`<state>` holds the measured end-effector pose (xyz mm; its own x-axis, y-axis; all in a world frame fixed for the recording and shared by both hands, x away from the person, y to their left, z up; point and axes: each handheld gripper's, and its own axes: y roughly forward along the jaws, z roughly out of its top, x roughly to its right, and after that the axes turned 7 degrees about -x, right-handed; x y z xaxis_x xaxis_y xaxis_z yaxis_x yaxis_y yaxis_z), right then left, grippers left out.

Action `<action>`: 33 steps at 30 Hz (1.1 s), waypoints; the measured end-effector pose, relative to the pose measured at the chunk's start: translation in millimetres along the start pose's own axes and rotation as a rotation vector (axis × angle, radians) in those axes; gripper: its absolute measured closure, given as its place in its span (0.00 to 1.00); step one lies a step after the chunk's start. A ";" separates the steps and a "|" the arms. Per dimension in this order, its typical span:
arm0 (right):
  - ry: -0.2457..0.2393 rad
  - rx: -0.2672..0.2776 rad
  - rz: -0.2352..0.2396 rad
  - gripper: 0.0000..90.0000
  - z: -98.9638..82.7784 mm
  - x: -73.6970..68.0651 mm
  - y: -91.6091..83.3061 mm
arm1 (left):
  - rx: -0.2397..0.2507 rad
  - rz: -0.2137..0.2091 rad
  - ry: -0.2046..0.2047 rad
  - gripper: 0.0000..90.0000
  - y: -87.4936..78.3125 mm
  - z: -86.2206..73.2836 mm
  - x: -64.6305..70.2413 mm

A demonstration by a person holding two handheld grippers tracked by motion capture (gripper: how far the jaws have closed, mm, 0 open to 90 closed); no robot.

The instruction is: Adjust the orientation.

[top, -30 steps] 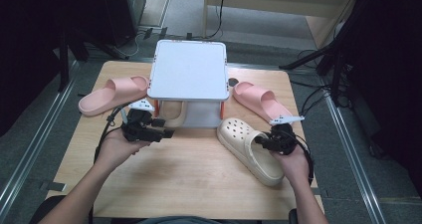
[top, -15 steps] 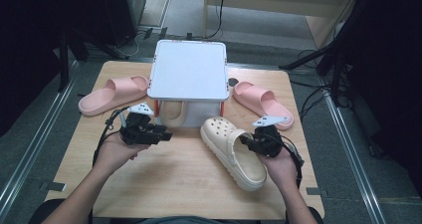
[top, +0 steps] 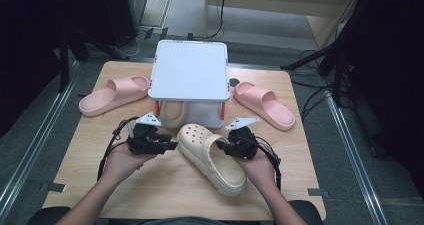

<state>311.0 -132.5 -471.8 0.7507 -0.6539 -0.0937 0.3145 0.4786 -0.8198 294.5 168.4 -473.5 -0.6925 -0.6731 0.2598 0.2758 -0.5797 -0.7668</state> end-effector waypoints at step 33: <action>0.028 0.049 0.128 0.90 -7.0 24.7 -21.3 | -0.057 -0.024 -0.013 0.77 15.4 -7.0 3.2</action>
<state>318.8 -163.0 -460.6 0.7702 -0.6014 -0.2123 0.2456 0.5868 -0.7716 291.8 160.5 -488.7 -0.6893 -0.6654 0.2863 0.2202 -0.5691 -0.7922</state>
